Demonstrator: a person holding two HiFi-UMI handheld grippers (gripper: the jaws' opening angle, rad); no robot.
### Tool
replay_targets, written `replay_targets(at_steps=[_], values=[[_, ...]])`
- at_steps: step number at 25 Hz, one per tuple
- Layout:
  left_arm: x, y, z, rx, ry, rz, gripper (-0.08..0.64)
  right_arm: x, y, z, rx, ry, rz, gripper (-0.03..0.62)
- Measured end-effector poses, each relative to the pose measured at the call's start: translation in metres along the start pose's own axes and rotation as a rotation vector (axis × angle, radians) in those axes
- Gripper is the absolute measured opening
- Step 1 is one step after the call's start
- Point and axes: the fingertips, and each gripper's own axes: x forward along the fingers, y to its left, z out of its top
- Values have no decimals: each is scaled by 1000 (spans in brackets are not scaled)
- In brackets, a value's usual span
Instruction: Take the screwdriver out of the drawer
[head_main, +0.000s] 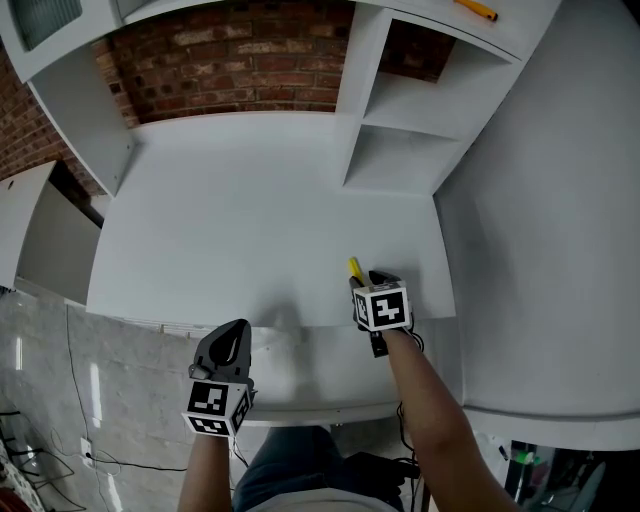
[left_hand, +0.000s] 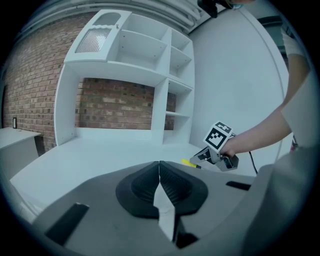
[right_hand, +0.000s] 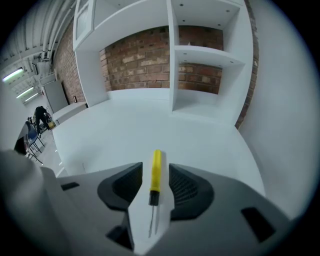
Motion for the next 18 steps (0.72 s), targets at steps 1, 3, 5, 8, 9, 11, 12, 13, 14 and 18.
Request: replay_targets(at_steps=[1,3,5,8,9,11,12,13,14,18], values=[[-1,-4,2,3,-7,-3,14,-8,1,4,-4,-22,5,160],[-3,-12,6,7,-22,-7,14,-27,3,10,-12,-70,12,160],[-7,-21,13,14,-40,-10,14,-48,5,16,-19,-122,17,160],[-15,-35,23,25,-68,-12,14,-82,9,21,-38,-197,27,151],[-18,-40,26,27,-75,-12,14,-94,10,22,-43,-220,29,142],[-25,-48,32,41,-92,-11,14,-118,11,22,-45,-270,29,112],[-28,-52,35,49,-101,-9,14,-131,12,22,-42,-298,30,87],[-32,-55,38,54,-110,-5,14,-143,14,22,-39,-328,32,67],[-37,-57,41,55,-120,0,14,-156,16,23,-38,-358,33,40],[-54,-67,58,72,-176,22,13,-202,25,19,-94,-441,15,11]])
